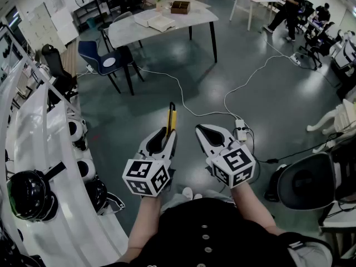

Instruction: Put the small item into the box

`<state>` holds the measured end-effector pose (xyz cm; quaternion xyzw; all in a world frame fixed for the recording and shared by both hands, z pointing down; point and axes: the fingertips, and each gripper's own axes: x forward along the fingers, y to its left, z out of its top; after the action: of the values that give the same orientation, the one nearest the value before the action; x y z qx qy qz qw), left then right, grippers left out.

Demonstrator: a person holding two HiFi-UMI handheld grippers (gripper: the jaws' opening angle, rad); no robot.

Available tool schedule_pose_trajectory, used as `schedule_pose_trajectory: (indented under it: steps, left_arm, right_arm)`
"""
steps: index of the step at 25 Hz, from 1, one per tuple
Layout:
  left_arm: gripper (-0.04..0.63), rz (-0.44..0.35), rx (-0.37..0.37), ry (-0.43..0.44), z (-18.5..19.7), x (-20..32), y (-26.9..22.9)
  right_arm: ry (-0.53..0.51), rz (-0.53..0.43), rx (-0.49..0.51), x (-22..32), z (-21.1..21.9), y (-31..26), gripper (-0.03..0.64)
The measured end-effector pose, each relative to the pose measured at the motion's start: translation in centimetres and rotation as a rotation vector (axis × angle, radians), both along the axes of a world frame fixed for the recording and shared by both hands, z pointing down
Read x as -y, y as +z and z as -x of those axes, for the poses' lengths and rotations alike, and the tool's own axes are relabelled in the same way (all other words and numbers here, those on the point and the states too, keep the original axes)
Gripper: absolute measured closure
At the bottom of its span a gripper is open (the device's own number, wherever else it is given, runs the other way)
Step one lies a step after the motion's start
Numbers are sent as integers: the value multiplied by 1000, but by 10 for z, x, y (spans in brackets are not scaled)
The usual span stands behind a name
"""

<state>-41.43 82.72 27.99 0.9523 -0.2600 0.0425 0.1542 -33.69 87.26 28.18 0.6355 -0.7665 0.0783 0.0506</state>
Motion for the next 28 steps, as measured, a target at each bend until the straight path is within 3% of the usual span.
schedule_pose_trajectory:
  steps: [10,18,28]
  left_arm:
    - [472,-10,27,-25,-5,6,10]
    - [472,23,15,-14,1,20,14]
    - [472,22,-3,-7,11,53,14]
  right_arm:
    - [-5,32,-44,5,-3,14,615]
    - [-15,5,15,17,2,12,612]
    - [-41,8,9,49,16,13,612]
